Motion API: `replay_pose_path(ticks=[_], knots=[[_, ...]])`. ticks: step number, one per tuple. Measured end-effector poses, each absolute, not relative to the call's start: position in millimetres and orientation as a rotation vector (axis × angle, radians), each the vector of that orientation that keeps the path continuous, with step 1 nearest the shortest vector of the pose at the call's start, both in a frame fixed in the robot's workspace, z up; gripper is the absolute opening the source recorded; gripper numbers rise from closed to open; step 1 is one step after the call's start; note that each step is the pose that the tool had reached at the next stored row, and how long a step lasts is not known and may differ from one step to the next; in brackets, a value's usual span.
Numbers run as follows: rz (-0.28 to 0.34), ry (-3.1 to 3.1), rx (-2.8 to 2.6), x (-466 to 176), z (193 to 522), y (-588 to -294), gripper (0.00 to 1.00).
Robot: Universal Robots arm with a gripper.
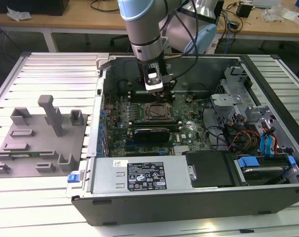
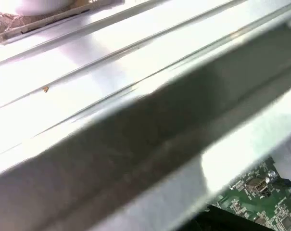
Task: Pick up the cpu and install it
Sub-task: 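Install the first cpu locking lever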
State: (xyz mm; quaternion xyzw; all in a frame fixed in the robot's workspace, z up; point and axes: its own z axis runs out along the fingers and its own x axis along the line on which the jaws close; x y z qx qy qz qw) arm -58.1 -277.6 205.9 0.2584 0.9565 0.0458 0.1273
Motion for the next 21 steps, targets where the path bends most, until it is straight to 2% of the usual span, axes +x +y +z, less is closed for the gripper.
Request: replay_pose_path(ticks=[21], knots=[[0.122, 2.773, 0.747, -63.8, 195.7, -274.2, 0.11]])
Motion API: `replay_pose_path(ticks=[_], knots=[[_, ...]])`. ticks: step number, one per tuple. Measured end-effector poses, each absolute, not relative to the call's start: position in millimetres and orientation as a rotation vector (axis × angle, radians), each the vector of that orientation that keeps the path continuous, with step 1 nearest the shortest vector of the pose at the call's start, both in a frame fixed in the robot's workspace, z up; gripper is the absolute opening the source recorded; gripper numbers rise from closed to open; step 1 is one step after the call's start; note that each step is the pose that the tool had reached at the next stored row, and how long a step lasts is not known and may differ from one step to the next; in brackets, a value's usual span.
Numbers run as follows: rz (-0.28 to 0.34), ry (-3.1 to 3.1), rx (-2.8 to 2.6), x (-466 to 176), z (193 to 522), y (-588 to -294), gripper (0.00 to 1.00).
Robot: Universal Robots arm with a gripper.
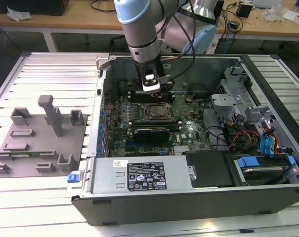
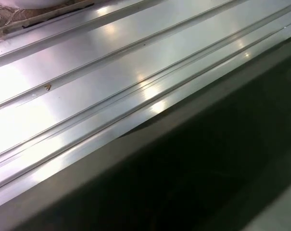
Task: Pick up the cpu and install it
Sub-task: 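Install the first cpu locking lever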
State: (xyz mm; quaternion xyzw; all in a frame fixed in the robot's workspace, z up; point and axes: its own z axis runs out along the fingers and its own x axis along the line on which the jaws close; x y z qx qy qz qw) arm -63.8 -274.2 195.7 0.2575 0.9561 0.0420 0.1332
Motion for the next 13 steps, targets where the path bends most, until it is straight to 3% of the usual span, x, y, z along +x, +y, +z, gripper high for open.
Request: replay_pose_path(ticks=[13], knots=[[0.122, 2.773, 0.747, -48.2, 195.5, -274.9, 0.11]])
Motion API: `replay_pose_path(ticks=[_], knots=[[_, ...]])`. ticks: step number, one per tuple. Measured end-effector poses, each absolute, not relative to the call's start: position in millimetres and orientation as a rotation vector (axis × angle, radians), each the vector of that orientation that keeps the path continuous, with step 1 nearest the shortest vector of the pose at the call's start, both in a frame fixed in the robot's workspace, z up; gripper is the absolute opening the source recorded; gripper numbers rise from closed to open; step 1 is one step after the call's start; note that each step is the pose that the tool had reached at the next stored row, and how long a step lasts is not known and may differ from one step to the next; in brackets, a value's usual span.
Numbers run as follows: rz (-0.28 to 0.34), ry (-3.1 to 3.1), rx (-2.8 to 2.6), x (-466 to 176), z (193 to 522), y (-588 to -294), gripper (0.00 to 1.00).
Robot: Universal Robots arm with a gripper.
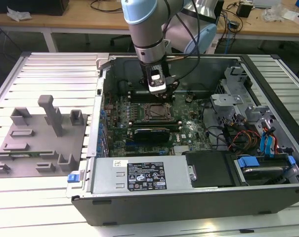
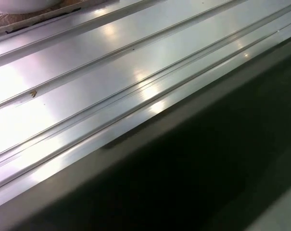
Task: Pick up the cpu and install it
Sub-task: 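Install the first cpu locking lever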
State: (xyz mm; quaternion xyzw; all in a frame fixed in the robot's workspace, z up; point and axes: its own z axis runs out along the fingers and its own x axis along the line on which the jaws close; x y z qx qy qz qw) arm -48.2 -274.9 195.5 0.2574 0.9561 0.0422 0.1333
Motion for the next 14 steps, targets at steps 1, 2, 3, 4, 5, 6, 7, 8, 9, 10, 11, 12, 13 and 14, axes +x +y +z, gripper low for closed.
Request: replay_pose_path(ticks=[1, 2, 3, 4, 5, 6, 7, 8, 9, 10, 11, 12, 13, 14], knots=[[0.123, 2.773, 0.747, -47.9, 195.5, -275.1, 0.11], [0.123, 2.773, 0.746, -47.6, 195.4, -275.8, 0.11], [0.123, 2.773, 0.747, -47.7, 195.5, -276.4, 0.11], [0.123, 2.773, 0.747, -47.7, 195.5, -276.8, 0.11], [0.123, 2.773, 0.747, -47.7, 195.6, -276.9, 0.11], [0.123, 2.773, 0.747, -47.7, 195.8, -277.0, 0.11], [0.122, 2.773, 0.747, -47.7, 196.0, -277.1, 0.11], [0.123, 2.773, 0.747, -47.7, 196.3, -277.1, 0.11], [0.123, 2.773, 0.747, -47.7, 196.6, -277.2, 0.11], [0.124, 2.773, 0.747, -47.7, 197.0, -277.3, 0.11], [0.124, 2.773, 0.747, -47.7, 197.1, -277.3, 0.11], [0.124, 2.773, 0.747, -47.7, 197.1, -277.3, 0.11], [0.124, 2.773, 0.747, -47.7, 197.2, -277.4, 0.11], [0.124, 2.773, 0.747, -47.7, 197.5, -277.4, 0.11]])
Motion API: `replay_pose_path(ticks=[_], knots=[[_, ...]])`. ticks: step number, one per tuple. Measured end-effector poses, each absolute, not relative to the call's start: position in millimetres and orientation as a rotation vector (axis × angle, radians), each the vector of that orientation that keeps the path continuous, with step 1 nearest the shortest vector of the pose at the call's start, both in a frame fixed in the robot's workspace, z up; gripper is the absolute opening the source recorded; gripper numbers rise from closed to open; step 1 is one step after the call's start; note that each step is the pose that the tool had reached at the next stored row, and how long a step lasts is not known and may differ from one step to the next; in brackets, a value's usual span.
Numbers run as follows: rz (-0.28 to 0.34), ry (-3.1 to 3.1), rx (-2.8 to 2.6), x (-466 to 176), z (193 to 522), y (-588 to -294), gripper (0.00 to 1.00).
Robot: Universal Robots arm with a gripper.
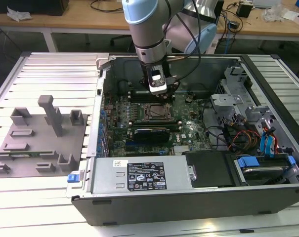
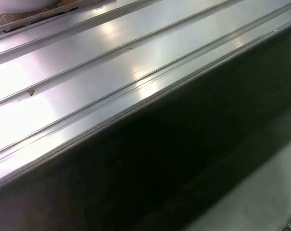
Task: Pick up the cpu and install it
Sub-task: 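Install the first cpu locking lever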
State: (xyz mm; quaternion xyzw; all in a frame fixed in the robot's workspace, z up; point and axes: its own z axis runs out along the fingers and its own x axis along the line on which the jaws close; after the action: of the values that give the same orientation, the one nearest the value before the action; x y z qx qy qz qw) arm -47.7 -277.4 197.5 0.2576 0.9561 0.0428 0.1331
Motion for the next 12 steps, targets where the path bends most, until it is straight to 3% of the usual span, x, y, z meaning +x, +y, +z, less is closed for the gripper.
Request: replay_pose_path(ticks=[12], knots=[[0.119, 2.780, 0.751, -47.5, 209.9, -277.4, 0.11]])
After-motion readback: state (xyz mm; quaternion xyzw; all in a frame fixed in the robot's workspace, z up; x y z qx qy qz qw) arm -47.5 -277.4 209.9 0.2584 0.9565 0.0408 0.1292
